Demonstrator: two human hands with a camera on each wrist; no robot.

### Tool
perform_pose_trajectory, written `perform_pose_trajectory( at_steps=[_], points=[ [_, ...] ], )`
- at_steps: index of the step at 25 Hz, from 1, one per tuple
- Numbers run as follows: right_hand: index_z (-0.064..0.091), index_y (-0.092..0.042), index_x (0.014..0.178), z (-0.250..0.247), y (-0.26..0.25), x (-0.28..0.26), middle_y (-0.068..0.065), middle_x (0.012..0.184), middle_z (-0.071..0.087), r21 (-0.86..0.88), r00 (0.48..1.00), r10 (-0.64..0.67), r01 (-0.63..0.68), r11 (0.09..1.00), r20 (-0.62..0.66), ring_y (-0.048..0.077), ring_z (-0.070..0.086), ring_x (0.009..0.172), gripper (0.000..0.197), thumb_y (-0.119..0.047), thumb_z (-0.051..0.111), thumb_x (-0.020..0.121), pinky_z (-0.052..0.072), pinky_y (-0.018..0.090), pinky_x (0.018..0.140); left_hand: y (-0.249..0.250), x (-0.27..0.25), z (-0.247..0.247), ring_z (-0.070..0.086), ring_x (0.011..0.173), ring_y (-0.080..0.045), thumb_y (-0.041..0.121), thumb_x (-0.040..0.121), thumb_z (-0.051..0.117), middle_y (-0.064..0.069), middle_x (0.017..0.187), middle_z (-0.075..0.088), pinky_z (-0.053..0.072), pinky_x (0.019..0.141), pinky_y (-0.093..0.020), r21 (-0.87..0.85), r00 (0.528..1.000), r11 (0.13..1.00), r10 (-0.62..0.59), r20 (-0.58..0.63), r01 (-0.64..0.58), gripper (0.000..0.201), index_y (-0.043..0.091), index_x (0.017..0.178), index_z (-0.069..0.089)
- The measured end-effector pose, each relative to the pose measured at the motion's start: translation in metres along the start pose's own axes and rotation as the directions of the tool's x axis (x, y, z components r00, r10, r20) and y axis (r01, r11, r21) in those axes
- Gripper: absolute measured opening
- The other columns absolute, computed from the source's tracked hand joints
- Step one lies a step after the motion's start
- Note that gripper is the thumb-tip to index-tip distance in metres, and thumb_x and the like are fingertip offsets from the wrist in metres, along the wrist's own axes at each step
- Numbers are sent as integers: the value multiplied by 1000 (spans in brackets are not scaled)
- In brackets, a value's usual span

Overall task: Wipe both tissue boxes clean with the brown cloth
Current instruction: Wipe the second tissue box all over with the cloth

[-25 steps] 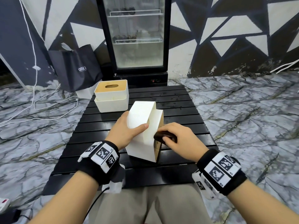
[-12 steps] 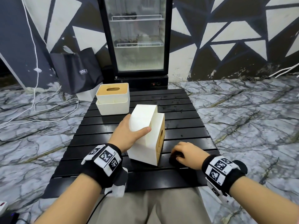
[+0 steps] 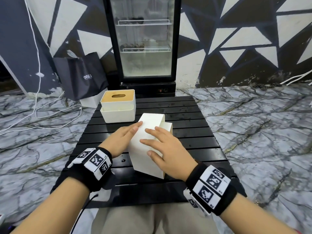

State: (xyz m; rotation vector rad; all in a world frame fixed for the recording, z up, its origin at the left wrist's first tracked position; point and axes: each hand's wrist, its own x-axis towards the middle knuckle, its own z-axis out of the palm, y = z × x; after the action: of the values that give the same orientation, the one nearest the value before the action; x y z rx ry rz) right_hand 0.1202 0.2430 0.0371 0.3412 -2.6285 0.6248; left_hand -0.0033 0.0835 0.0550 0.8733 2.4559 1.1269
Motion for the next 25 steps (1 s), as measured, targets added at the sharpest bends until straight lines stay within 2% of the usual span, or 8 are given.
perform_pose_trajectory(
  at_steps=[3,7,10,13,15,18,21,25],
  points=[
    [56,-38,118,-2,6,-3,0,140,45,-63,995,98,-96,993,27,31,33,133,38,-45,34,88,38,49,98,-12,-6,-4,30,137,-14,68,83,21,1,145,38,22,114,-35,149,999,988,-23,-48,30,52,54,130,38],
    [57,-43,116,-22,22,-7,-5,143,40,-59,979,203,-203,977,3,24,26,136,36,-49,35,89,34,46,103,-10,-24,-4,29,137,-18,77,72,21,5,147,33,26,112,-44,227,981,974,33,-193,12,67,47,119,57],
    [55,-40,119,-28,30,-3,-6,145,36,106,926,376,-378,920,41,17,24,136,29,-38,47,92,28,39,109,-1,-26,-1,38,123,-10,56,89,46,7,134,40,30,103,-29,-19,964,1000,1,-267,-7,29,38,89,68],
    [57,-30,119,-23,22,8,-4,135,45,260,893,449,-436,861,10,13,38,127,29,-32,53,90,28,21,101,1,-14,-2,48,110,-15,38,89,57,2,115,48,33,90,-25,-69,932,997,-42,-359,18,25,20,74,68],
    [56,-26,115,-18,15,13,-7,127,49,318,875,483,-450,834,-28,10,45,114,29,-32,58,87,34,23,98,-2,-8,-5,54,99,-19,33,84,67,1,105,50,40,85,-27,-56,900,998,-58,-432,37,21,18,71,63],
    [53,-26,115,-15,11,14,-8,126,48,388,846,533,-481,786,-29,8,44,107,33,-32,62,84,38,27,96,-11,-7,-9,54,88,-17,27,80,72,1,100,53,45,75,-25,-121,894,991,-102,-436,54,18,24,77,54],
    [48,-29,121,-15,10,10,-10,127,45,437,840,542,-489,755,3,8,44,109,41,-33,63,83,35,23,90,-16,-12,-12,53,90,-16,24,79,73,3,101,55,43,73,-24,-259,920,965,-136,-368,40,25,22,93,52],
    [36,-34,132,-18,8,2,-16,129,37,478,845,527,-501,721,91,11,42,114,63,-34,68,78,36,26,93,-20,-27,-19,56,88,-14,24,77,76,1,111,54,45,64,-21,-277,960,959,-138,-244,67,57,22,126,45]
  ],
)
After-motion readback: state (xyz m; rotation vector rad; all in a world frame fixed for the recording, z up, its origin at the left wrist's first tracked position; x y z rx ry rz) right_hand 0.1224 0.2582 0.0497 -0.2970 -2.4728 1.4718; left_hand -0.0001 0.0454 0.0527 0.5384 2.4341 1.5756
